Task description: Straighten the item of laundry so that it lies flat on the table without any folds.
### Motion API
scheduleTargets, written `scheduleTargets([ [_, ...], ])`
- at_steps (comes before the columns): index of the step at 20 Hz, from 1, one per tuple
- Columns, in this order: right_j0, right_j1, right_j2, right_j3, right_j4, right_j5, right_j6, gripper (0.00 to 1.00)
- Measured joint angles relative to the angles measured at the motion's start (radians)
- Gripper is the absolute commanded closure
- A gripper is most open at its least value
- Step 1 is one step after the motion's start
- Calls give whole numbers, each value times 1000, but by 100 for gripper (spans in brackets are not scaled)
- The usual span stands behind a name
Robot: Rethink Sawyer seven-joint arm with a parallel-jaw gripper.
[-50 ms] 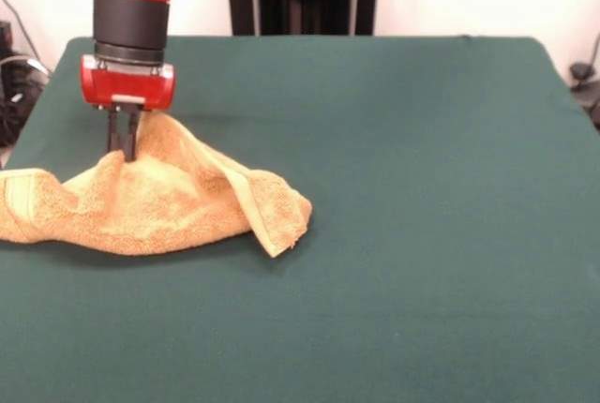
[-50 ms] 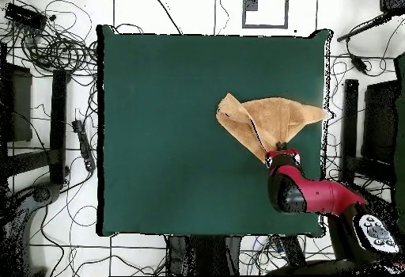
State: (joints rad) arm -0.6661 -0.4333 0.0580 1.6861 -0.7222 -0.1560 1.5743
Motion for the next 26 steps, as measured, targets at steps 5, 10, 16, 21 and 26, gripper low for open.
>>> scheduleTargets([
  [5, -1, -6, 0, 13, 0, 9, 0, 100],
  [10, -1, -21, 0, 32, 0, 54, 0, 100],
  [16, -1, -32, 0, 43, 10, 101, 0, 100],
  [21, -1, -40, 0, 51, 11, 133, 0, 100],
  [26, -1, -43, 0, 56, 14, 151, 0, 100],
])
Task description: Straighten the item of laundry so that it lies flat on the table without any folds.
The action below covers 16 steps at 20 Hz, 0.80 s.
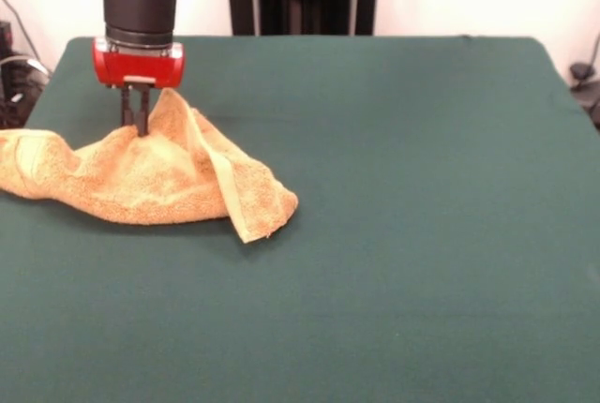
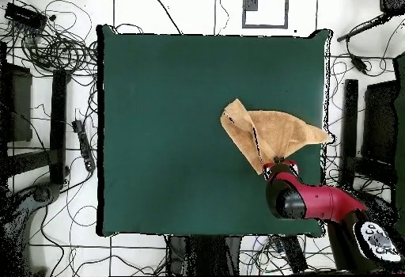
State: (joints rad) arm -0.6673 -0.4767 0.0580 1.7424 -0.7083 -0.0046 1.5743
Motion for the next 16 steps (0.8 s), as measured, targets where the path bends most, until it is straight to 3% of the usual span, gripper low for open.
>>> scheduleTargets([
  [16, 14, -11, 0, 16, 7, 42, 0, 100],
])
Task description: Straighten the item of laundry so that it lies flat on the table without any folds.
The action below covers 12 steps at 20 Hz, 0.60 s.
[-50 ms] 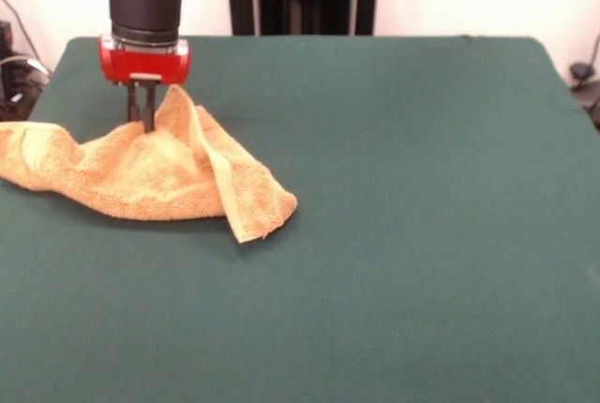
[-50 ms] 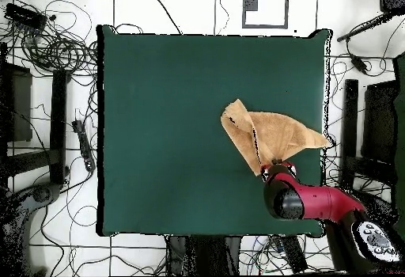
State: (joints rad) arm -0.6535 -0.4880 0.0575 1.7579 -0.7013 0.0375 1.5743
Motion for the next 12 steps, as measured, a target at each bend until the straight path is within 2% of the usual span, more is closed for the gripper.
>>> scheduleTargets([
  [8, 37, -14, -3, 35, 8, 41, 0, 100],
  [12, 86, -16, -17, 61, 24, 46, 0, 100],
])
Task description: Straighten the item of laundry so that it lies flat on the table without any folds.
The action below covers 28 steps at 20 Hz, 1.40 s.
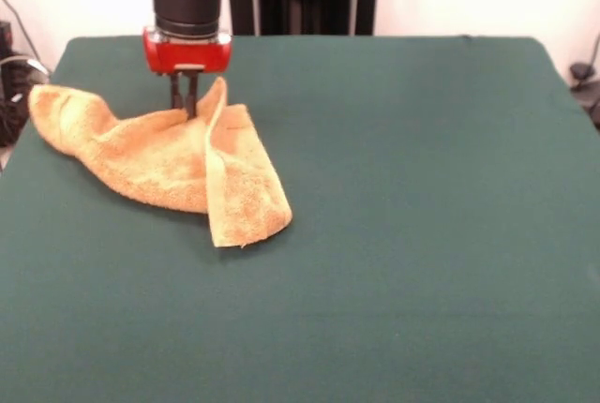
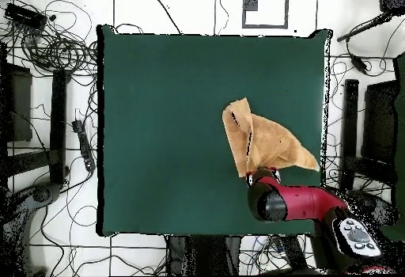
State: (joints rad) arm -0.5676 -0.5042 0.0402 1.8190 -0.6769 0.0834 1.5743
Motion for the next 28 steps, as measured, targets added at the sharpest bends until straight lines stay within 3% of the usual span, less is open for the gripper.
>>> scheduleTargets([
  [15, 122, -18, -20, 81, 108, 4, 0, 100],
  [28, 339, -13, -84, 91, 271, 4, 0, 100],
])
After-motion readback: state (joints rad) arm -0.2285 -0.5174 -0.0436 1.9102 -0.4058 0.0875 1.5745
